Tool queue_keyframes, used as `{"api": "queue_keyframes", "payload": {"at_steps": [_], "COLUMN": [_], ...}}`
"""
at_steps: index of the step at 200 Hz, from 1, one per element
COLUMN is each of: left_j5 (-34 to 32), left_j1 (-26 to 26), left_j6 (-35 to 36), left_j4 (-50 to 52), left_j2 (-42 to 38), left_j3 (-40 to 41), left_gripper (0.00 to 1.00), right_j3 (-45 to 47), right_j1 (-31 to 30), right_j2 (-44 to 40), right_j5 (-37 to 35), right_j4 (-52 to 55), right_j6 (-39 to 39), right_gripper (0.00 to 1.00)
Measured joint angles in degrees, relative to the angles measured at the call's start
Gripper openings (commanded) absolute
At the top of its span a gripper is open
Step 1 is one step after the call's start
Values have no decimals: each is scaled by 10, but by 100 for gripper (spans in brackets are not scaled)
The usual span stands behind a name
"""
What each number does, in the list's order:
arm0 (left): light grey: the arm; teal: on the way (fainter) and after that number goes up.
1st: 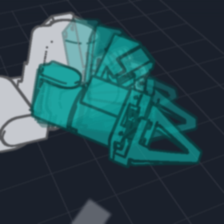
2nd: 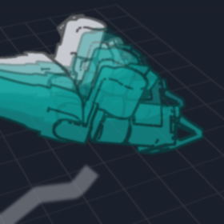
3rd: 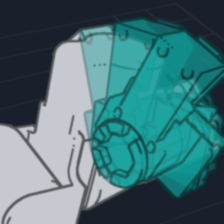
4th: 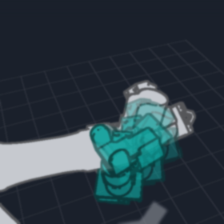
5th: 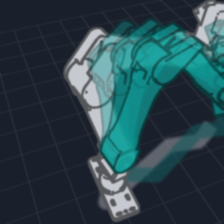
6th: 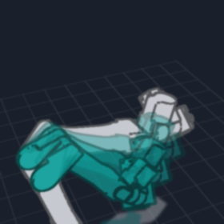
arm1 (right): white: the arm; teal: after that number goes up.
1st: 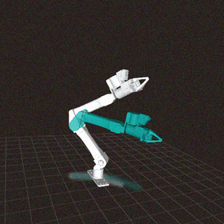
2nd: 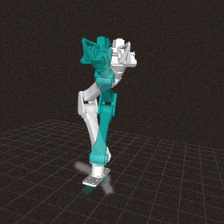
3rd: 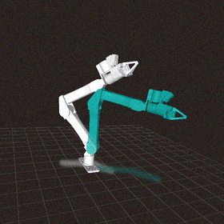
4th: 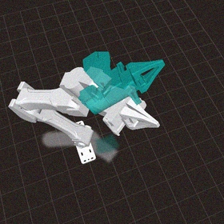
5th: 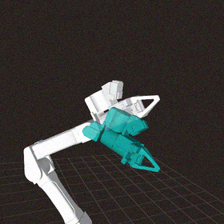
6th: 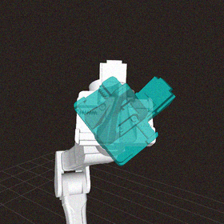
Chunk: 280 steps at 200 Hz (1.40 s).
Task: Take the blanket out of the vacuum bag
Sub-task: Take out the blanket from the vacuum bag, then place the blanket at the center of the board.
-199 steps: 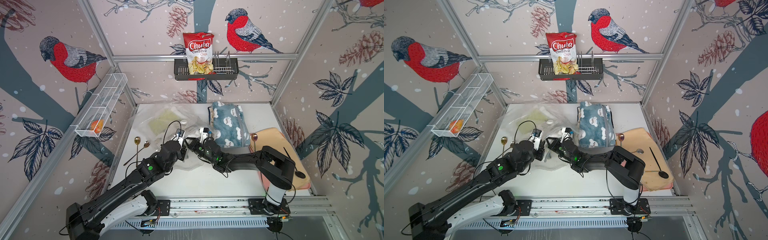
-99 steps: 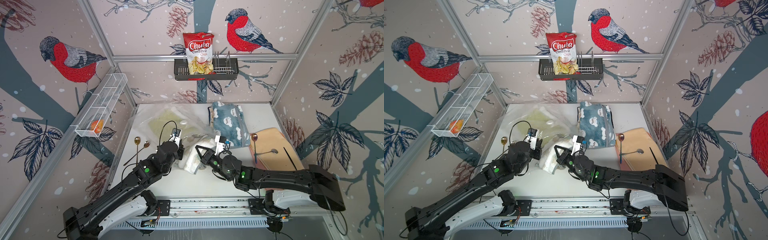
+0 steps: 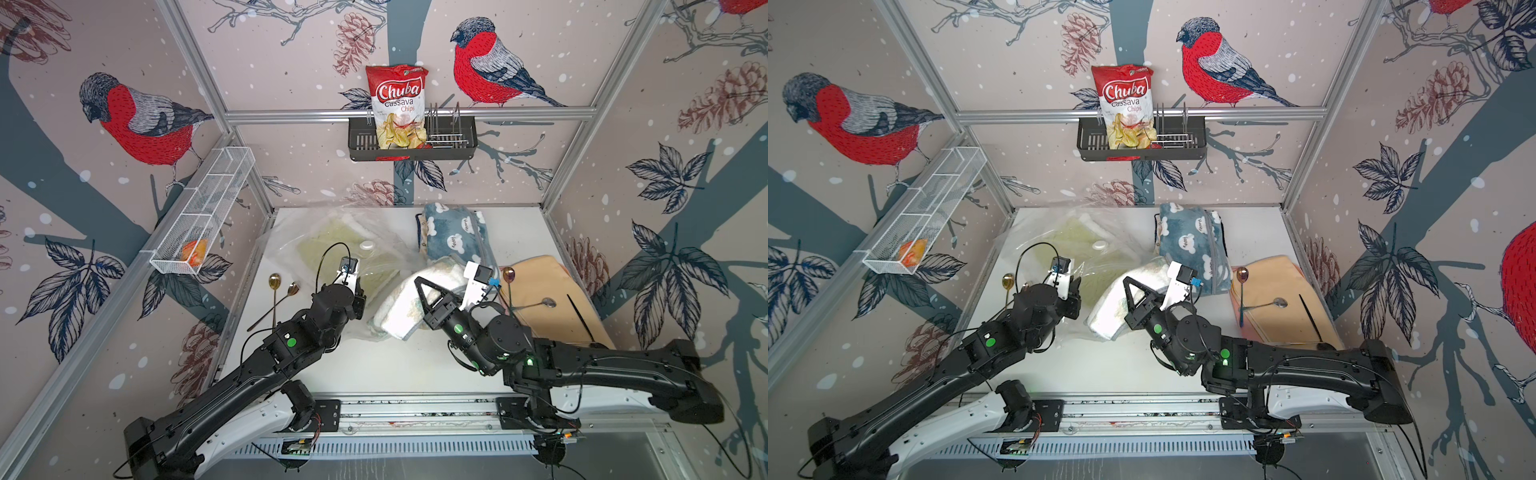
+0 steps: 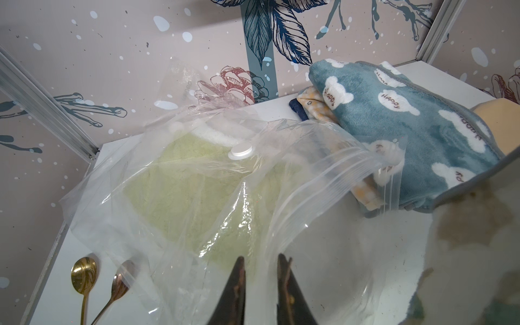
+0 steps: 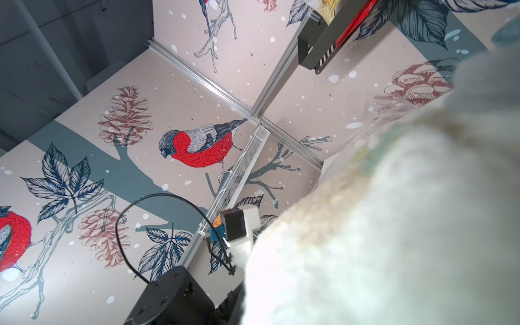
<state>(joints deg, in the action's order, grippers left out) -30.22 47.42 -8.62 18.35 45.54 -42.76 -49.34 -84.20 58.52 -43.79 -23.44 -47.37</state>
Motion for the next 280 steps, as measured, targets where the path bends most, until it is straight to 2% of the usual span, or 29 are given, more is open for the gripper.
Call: {"api": "queue_keyframes", "payload": {"at_steps": [36,61,102,157,186,209,250,265,280], "left_j5": [-1,-2,-4,-4,-4,-3,3,3,7], "left_j1": [0,0,0,0,0,-3,-21,-26,-30], "left_j6": [0,0,0,0,0,1,1,1,1], "left_j4": [0,0,0,0,0,0,-1,-1,-1], "left_j2": [-2,-4,-5,3,7,11,21,25,28], "left_j3": [0,0,1,2,2,2,2,2,2], "left_gripper": [20,20,20,20,20,21,21,21,21], "right_j3": [-56,-82,-103,-88,-94,-122,-274,-334,-356], "right_j1": [5,49,231,475,609,677,704,708,708], "right_j2": [-30,-50,-88,-99,-48,21,201,256,285], "right_j5": [-41,-54,5,185,312,394,483,493,495], "right_j4": [15,22,104,187,189,177,127,119,96], "right_j6": [74,113,89,21,-12,-40,-62,-68,-80], "right_gripper": [0,0,0,0,0,0,0,0,0]}}
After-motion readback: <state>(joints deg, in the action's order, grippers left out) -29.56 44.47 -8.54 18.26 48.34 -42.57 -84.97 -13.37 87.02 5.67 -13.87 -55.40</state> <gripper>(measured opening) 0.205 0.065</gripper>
